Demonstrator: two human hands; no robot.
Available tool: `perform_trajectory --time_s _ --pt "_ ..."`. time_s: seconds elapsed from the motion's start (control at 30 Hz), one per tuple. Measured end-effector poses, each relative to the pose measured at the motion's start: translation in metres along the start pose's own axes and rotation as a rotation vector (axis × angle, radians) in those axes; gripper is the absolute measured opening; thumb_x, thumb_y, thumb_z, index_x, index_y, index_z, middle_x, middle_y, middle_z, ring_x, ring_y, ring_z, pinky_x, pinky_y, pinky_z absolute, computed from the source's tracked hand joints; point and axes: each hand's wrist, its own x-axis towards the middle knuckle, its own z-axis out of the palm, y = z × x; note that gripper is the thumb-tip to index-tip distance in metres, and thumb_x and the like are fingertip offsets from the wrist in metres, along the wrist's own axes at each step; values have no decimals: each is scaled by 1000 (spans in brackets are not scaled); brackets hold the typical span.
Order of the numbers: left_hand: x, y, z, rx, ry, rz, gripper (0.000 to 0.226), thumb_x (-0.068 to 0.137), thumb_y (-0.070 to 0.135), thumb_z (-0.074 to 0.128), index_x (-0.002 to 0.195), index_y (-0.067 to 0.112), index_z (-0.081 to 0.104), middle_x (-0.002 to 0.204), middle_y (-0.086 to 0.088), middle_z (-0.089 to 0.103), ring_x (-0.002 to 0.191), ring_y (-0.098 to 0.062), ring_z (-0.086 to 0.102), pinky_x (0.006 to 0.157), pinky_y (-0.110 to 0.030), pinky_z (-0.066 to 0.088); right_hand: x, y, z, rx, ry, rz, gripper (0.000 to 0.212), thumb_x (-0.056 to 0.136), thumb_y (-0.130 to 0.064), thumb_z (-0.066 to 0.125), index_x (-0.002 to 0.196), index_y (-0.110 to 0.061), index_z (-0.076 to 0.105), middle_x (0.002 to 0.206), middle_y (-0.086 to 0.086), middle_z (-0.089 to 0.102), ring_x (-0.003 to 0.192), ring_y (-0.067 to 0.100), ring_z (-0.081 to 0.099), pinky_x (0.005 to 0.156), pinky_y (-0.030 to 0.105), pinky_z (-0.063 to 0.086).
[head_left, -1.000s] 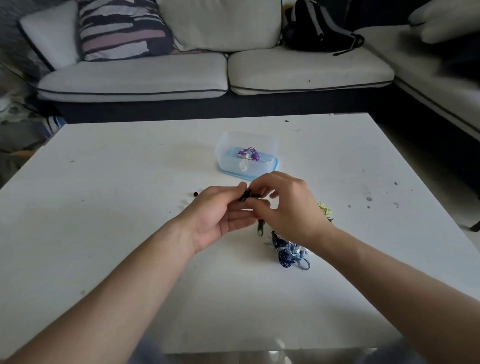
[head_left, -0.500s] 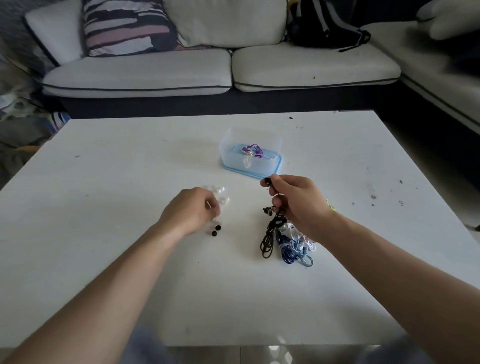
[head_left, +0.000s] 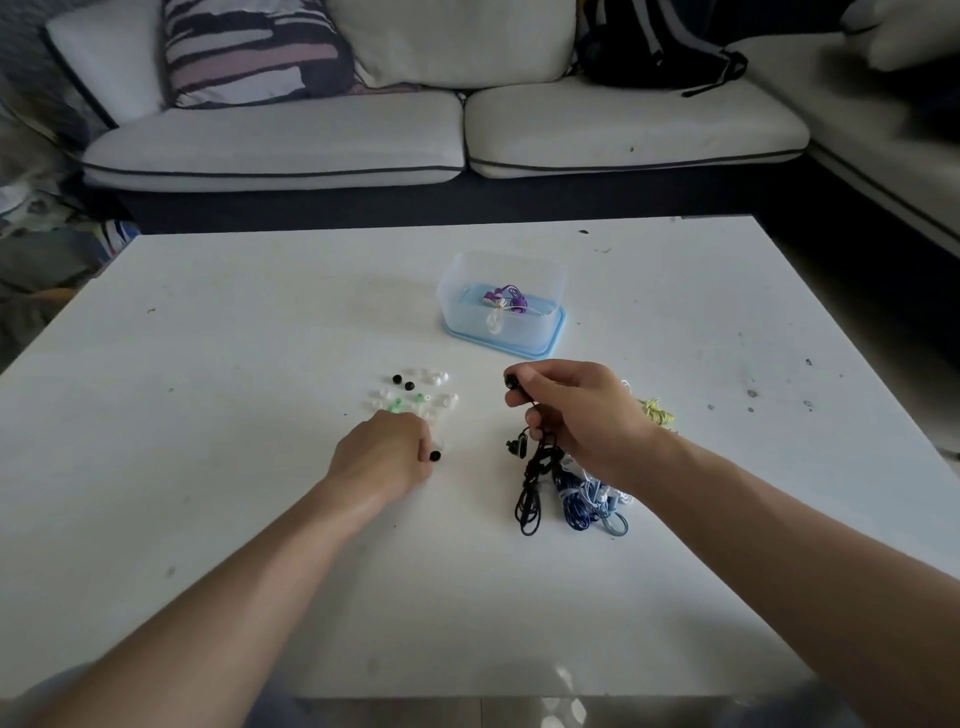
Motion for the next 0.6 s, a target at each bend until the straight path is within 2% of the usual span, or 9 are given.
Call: perform_trajectory --time_s 0.07,0.17,0.23,0.4,0.5,0.6 --pt "-3 3 -9 -133 8 20 7 75 25 67 70 29 64 80 12 66 76 -11 64 65 -27 52 -1 0 -1 8 -30 7 15 98 -11 60 102 0 70 84 10 70 58 16 56 57 26 49" --pt "-19 15 -32 -578 -15 88 12 75 17 78 80 25 70 76 2 71 68 -14 67 65 -27 53 -4 -3 1 3 -90 0 12 97 -7 60 101 -1 70 87 12 73 62 19 62 60 28 53" --pt "-31 25 -46 -839 -24 147 15 78 9 78 87 20 72 79 -4 74 70 -19 69 65 -28 54 -8 -5 3 7 -124 -5 10 96 -7 61 102 -3 69 90 12 74 66 20 65 64 30 54" --pt "-44 41 -60 -1138 53 170 19 76 -2 77 87 14 73 88 -9 76 81 -20 72 76 -28 57 -15 -14 9 67 -122 -35 4 95 -7 63 98 -5 66 91 12 74 72 25 68 70 38 56" --pt "-46 47 -63 -1358 18 101 20 76 -5 74 86 12 71 91 -11 76 83 -19 71 72 -22 54 -19 -18 13 32 -50 -117 3 93 -5 66 95 -4 67 90 11 73 80 24 71 70 42 60" --pt "-46 51 -66 -1522 -27 62 21 73 -7 70 85 10 69 88 -9 75 81 -19 73 69 -20 55 -22 -22 14 -22 15 -191 4 91 -3 68 93 0 68 92 20 72 82 25 73 67 41 61"
